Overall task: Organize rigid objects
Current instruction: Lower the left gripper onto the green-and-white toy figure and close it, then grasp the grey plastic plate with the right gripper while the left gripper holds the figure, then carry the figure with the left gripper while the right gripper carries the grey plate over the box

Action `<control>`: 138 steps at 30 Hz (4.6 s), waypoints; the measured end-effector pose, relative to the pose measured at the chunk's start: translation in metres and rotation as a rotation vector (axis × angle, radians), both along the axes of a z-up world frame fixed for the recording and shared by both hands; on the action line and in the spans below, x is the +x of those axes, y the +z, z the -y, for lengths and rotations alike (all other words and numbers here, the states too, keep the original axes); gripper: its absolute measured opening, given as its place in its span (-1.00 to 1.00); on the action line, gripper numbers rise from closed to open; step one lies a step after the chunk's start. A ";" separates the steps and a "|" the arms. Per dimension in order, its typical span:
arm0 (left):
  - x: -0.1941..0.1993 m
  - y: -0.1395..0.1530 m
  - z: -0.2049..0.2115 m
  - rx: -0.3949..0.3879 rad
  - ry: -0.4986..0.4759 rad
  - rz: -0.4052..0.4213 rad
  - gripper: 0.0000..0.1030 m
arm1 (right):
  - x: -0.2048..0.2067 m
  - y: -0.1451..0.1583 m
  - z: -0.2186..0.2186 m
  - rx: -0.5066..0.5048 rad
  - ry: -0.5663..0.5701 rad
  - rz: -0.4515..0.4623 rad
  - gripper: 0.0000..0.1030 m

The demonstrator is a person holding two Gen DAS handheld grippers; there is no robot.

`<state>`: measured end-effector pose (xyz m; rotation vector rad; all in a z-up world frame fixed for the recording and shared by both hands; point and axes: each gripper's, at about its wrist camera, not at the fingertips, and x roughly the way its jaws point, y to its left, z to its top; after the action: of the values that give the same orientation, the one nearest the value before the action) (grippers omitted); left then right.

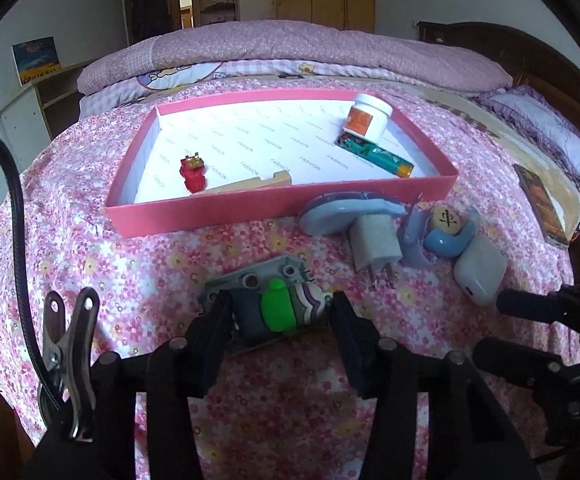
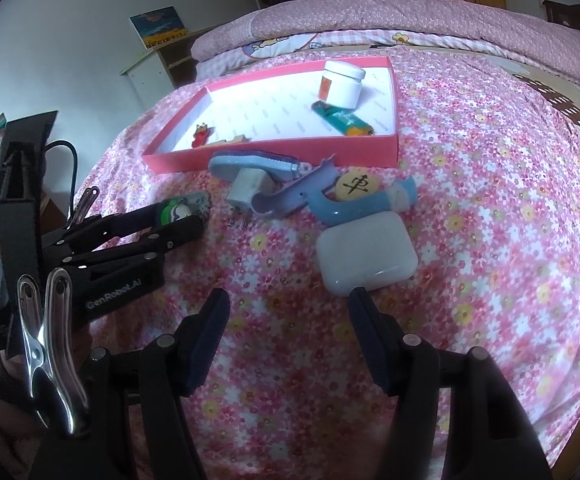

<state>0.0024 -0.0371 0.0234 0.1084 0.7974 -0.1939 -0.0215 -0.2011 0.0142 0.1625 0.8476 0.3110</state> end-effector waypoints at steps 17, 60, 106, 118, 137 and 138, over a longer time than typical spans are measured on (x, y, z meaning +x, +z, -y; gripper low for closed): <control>-0.016 0.031 -0.041 -0.063 0.059 0.034 0.00 | 0.003 0.006 -0.014 -0.006 0.028 0.005 0.23; -0.027 -0.008 -0.139 -0.244 0.201 -0.006 0.00 | 0.076 -0.001 -0.146 -0.172 0.033 0.015 0.49; -0.017 0.030 -0.105 -0.143 0.150 0.052 0.00 | 0.030 0.028 -0.070 -0.018 0.015 0.088 0.40; 0.015 0.058 -0.073 -0.102 0.080 0.095 0.00 | 0.042 0.048 -0.052 0.026 -0.006 0.111 0.40; 0.097 0.095 -0.041 -0.077 0.037 0.149 0.00 | 0.094 0.094 -0.033 0.019 -0.063 0.228 0.40; 0.102 0.093 -0.041 -0.078 0.039 0.143 0.00 | 0.098 0.093 -0.032 0.019 -0.066 0.226 0.40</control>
<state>0.1040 0.0036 0.1164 0.0324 0.6487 -0.1780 0.0762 -0.1689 0.1069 0.1697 0.6149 0.2700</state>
